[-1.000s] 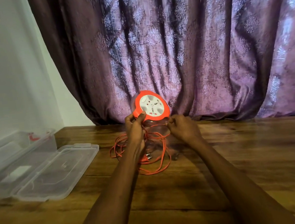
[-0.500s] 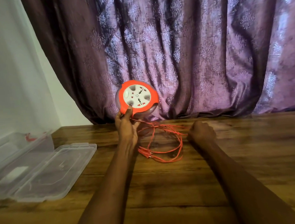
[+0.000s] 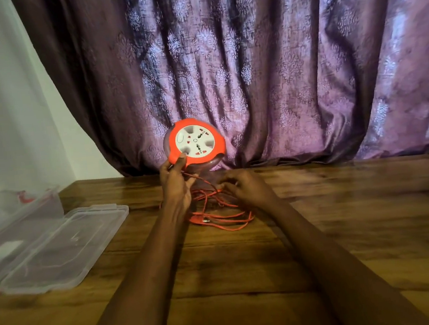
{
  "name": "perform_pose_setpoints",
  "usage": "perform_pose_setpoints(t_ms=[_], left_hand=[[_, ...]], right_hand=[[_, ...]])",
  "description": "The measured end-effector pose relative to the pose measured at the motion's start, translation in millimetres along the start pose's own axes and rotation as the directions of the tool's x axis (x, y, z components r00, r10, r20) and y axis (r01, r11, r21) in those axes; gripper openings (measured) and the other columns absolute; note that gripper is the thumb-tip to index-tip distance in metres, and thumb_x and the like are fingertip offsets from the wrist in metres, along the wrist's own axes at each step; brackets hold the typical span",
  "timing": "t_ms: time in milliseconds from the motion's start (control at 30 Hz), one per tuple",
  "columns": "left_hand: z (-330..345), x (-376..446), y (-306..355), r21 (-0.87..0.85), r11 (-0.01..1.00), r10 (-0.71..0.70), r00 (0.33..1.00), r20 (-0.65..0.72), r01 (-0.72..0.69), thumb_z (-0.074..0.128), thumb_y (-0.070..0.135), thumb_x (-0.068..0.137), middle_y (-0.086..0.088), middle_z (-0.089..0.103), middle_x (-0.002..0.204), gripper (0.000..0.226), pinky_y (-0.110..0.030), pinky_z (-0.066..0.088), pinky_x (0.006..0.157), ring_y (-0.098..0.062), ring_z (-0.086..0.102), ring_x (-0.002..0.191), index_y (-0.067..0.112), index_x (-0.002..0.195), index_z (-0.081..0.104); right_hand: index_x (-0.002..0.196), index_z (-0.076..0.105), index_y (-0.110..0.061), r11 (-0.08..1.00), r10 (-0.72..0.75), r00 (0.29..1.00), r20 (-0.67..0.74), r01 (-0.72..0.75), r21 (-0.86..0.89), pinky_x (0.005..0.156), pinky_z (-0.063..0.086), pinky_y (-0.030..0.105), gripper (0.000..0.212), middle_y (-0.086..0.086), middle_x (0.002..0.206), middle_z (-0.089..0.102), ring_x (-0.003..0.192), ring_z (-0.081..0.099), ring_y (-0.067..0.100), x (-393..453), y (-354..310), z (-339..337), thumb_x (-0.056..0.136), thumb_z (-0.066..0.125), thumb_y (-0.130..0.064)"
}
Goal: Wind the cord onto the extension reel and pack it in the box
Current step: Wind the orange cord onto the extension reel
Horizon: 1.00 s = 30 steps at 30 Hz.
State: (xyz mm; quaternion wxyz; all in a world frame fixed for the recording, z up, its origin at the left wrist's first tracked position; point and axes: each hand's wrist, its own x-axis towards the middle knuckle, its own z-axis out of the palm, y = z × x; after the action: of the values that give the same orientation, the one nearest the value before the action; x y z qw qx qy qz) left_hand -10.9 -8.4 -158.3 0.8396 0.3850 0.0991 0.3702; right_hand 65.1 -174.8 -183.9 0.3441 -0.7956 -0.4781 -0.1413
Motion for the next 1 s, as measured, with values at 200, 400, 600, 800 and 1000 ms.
perform_pose_setpoints(t_ms=[200,400,600,800,1000], left_hand=[[2,-3,7,-0.077,0.997,-0.016,1.0,0.017,0.017,0.06,0.004,0.094,-0.015,0.063,0.125,0.043,-0.05,0.057,0.076,-0.026,0.06,0.115,-0.002,0.136,0.051],[-1,1,19,-0.111,0.994,-0.005,1.0,0.012,0.006,0.061,0.005,0.093,-0.018,0.059,0.137,0.043,-0.051,0.055,0.086,-0.029,0.057,0.125,-0.001,0.136,0.055],[-3,2,29,-0.149,0.989,0.02,1.0,-0.014,-0.022,0.062,0.006,0.093,-0.017,0.06,0.136,0.045,-0.04,0.062,0.068,-0.029,0.058,0.125,0.001,0.137,0.055],[-5,3,29,-0.142,0.99,0.0,1.0,-0.032,-0.004,0.066,0.006,0.091,-0.017,0.062,0.134,0.046,-0.04,0.062,0.066,-0.031,0.059,0.124,0.001,0.135,0.056],[-4,1,31,-0.147,0.989,-0.001,1.0,-0.024,-0.003,0.067,0.005,0.09,-0.018,0.063,0.132,0.046,-0.042,0.062,0.067,-0.031,0.06,0.122,0.0,0.134,0.056]], right_hand=[[0.121,0.067,-0.03,0.971,0.202,0.965,0.165,-0.176,-0.163,0.091,0.051,0.035,0.033,0.003,0.122,0.069,0.112,0.064,0.025,3,10,31,0.089,0.065,-0.035],[0.114,0.072,-0.023,0.956,0.225,0.953,0.203,-0.176,-0.234,0.085,0.047,0.032,0.044,0.013,0.113,0.07,0.108,0.064,0.029,4,23,28,0.087,0.063,-0.057],[0.135,0.057,-0.033,0.87,0.303,0.93,0.208,-0.181,-0.458,0.106,0.04,0.041,0.061,0.02,0.133,0.052,0.126,0.048,0.038,6,19,35,0.088,0.047,-0.071],[0.14,0.048,-0.043,0.949,0.288,0.93,0.227,-0.244,-0.201,0.111,0.035,0.044,0.069,0.009,0.141,0.049,0.134,0.044,0.03,7,16,31,0.082,0.041,-0.08],[0.128,0.065,-0.035,0.988,0.148,0.977,0.154,-0.142,-0.053,0.1,0.046,0.036,0.039,0.007,0.121,0.064,0.112,0.06,0.023,13,17,32,0.09,0.067,-0.04]])
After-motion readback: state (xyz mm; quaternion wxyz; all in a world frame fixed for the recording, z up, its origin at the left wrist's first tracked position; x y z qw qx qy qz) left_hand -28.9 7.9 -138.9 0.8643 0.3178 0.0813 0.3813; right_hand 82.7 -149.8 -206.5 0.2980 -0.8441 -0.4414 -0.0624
